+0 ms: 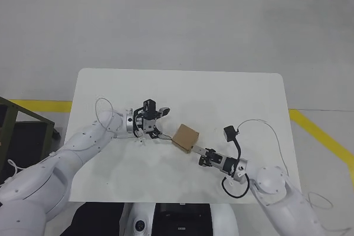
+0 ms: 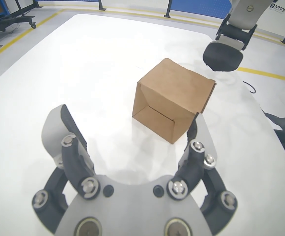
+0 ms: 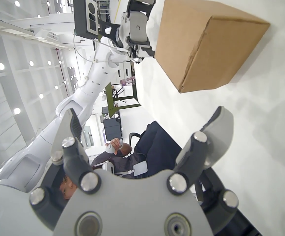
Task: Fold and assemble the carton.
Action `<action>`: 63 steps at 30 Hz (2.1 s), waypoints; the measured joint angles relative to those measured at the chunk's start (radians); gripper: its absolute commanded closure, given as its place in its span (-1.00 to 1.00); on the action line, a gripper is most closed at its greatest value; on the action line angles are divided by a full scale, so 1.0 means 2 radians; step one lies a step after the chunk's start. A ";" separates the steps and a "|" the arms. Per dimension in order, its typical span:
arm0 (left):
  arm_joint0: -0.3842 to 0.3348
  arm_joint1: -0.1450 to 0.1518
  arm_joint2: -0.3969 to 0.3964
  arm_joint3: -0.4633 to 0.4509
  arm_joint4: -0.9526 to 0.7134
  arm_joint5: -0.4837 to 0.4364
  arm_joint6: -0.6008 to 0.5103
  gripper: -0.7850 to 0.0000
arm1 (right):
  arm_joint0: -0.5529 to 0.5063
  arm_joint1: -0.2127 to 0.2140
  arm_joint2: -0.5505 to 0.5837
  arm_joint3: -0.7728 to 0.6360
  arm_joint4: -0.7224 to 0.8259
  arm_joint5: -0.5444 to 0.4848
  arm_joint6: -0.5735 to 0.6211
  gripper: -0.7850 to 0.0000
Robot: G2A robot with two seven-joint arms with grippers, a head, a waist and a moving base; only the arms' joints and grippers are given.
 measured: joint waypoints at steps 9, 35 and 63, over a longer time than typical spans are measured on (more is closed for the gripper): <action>0.000 -0.012 0.005 -0.017 0.023 -0.014 -0.014 -1.00 | -0.003 0.001 0.003 -0.003 0.003 -0.005 -0.003 -1.00; 0.013 0.000 -0.033 -0.004 0.030 -0.006 0.032 -1.00 | -0.014 0.005 0.012 -0.015 0.002 -0.010 -0.005 -1.00; 0.020 -0.027 -0.036 -0.061 0.042 -0.007 -0.097 -1.00 | -0.018 0.008 0.022 -0.013 0.006 -0.014 -0.012 -1.00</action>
